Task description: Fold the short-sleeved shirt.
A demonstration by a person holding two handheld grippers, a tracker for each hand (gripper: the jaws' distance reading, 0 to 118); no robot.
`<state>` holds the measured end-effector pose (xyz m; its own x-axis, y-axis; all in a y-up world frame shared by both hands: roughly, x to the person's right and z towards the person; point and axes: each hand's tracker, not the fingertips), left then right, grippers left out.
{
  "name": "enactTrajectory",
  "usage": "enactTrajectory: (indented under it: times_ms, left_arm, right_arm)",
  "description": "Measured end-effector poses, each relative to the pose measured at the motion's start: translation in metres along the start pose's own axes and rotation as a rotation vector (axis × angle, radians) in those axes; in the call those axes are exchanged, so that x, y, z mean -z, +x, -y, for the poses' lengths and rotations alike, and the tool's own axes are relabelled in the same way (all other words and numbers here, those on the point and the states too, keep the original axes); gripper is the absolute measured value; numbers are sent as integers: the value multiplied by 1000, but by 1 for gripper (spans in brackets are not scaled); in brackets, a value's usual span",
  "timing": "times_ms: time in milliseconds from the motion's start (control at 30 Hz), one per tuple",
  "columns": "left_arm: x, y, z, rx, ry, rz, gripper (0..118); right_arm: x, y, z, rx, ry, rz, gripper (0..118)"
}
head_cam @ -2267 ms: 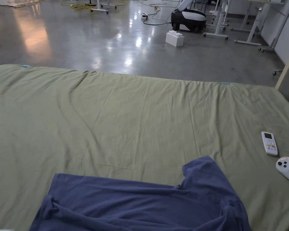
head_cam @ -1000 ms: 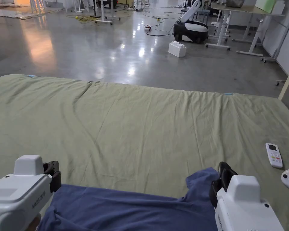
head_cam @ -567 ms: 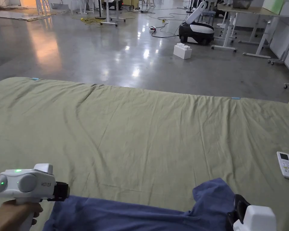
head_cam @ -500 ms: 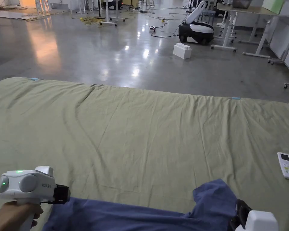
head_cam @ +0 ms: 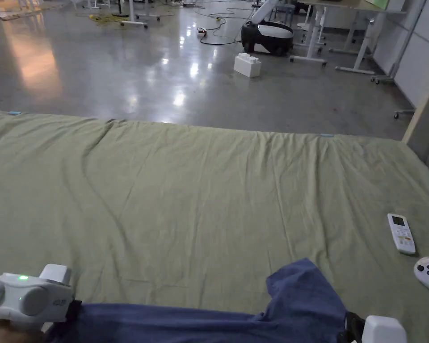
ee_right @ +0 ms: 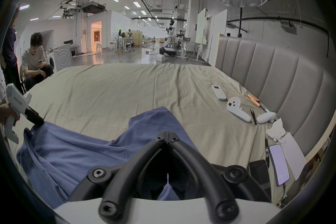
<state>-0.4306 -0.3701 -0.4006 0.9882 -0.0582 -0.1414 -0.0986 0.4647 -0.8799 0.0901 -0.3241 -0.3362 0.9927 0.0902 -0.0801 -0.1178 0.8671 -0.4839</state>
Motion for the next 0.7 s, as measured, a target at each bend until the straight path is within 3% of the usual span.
enactTrajectory:
  times_ms: [133, 267, 467, 567, 700]
  left_arm:
    - [-13, -3, 2, -35, 23, 2, 7]
    - [-26, -7, 4, -34, 59, 3, 7]
    - [-48, -3, 13, -58, 90, 10, 7]
    - [-52, -2, 15, -61, 99, 11, 7]
    - [-56, -1, 15, -58, 106, 10, 7]
  right_arm:
    - [39, 26, -20, 29, -152, -23, 6]
    - [101, 48, -32, -26, -366, -75, 76]
    - [166, 49, -25, -108, -515, -107, 76]
    - [183, 46, -17, -98, -576, -137, 63]
    - [179, 42, -19, -111, -560, -126, 54]
